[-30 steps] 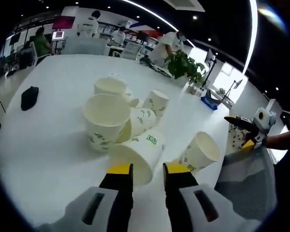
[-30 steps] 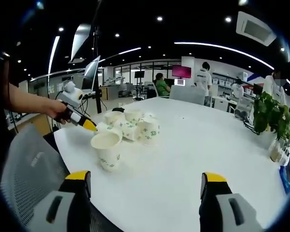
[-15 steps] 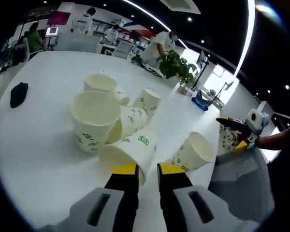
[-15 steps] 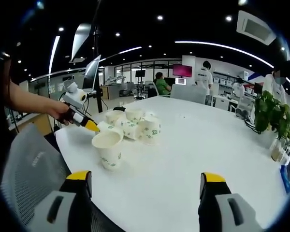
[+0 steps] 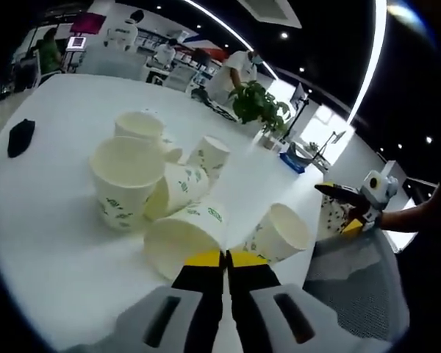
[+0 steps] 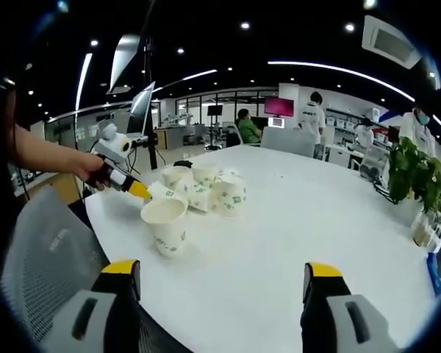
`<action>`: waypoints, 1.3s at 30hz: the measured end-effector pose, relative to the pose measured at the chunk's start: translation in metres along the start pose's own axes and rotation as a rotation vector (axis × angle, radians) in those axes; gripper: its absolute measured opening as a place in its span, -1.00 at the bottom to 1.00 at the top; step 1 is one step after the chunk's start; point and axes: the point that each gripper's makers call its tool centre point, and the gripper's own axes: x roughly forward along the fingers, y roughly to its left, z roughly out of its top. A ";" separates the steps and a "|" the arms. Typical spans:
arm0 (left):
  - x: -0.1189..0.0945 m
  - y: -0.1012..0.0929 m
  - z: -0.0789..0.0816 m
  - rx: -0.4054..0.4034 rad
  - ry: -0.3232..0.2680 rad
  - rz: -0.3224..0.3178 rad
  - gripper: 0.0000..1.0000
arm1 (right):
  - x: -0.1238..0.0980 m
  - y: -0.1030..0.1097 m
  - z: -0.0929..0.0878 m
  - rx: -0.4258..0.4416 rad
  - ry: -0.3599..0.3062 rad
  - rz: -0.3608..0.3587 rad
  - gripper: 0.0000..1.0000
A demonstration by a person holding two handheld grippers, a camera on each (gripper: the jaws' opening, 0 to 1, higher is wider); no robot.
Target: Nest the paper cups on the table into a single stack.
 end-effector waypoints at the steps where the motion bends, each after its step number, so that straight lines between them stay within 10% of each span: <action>1: 0.000 0.000 0.001 0.004 -0.003 0.000 -1.00 | 0.000 0.000 0.000 -0.001 0.000 0.000 0.85; 39: -0.022 -0.029 0.026 0.137 0.013 0.003 -1.00 | 0.000 0.004 0.003 0.000 -0.016 0.022 0.88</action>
